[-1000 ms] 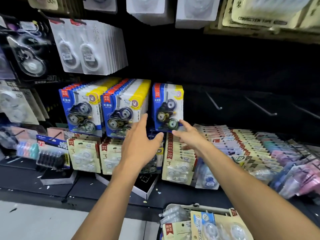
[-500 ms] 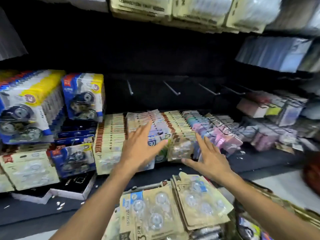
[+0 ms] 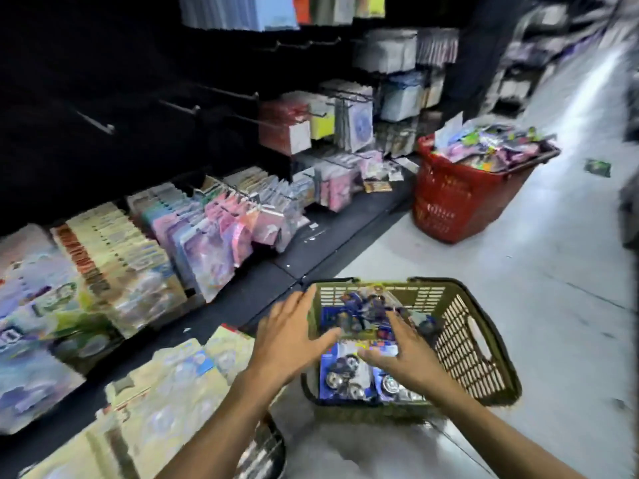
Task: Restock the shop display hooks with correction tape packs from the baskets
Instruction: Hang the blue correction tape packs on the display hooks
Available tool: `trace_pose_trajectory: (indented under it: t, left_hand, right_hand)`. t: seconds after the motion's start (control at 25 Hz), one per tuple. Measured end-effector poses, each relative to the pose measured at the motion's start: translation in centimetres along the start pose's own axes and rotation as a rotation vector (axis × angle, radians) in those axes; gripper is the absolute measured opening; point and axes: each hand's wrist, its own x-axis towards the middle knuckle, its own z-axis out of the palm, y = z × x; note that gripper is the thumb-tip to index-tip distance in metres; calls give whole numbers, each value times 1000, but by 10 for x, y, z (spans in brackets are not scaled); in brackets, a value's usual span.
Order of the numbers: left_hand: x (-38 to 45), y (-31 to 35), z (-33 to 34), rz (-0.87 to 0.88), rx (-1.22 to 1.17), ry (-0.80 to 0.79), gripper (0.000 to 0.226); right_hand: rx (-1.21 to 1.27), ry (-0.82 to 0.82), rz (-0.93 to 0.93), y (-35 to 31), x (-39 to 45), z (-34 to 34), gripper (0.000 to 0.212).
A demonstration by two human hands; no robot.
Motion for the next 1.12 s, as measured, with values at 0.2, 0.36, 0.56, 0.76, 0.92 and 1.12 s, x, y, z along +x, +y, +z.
trace_pose_trajectory:
  t: [0.2,0.36,0.56,0.76,0.92,1.12]
  left_hand:
    - [60,6,97,115,110,-214,80]
    - [84,-20,144,180,198,-336,73]
    - [87,-45,179,278,289,-378,94]
    - [90,-40,177,204,241,-350,95]
    - [87,-39,175,201,262,-341,70]
    - [87,-40,174,214,226,-325,100]
  right_hand:
    - [71,-114,248,96,45,32,79]
    - [110,-235,380,141,98,48,56]
    - [235,-265,639,192,148,57,49]
    - [218,-383,665,228,173,85,88]
    - [247,-376,710,213,169,88,86]
    - [363,-347,769,191,161,86,62]
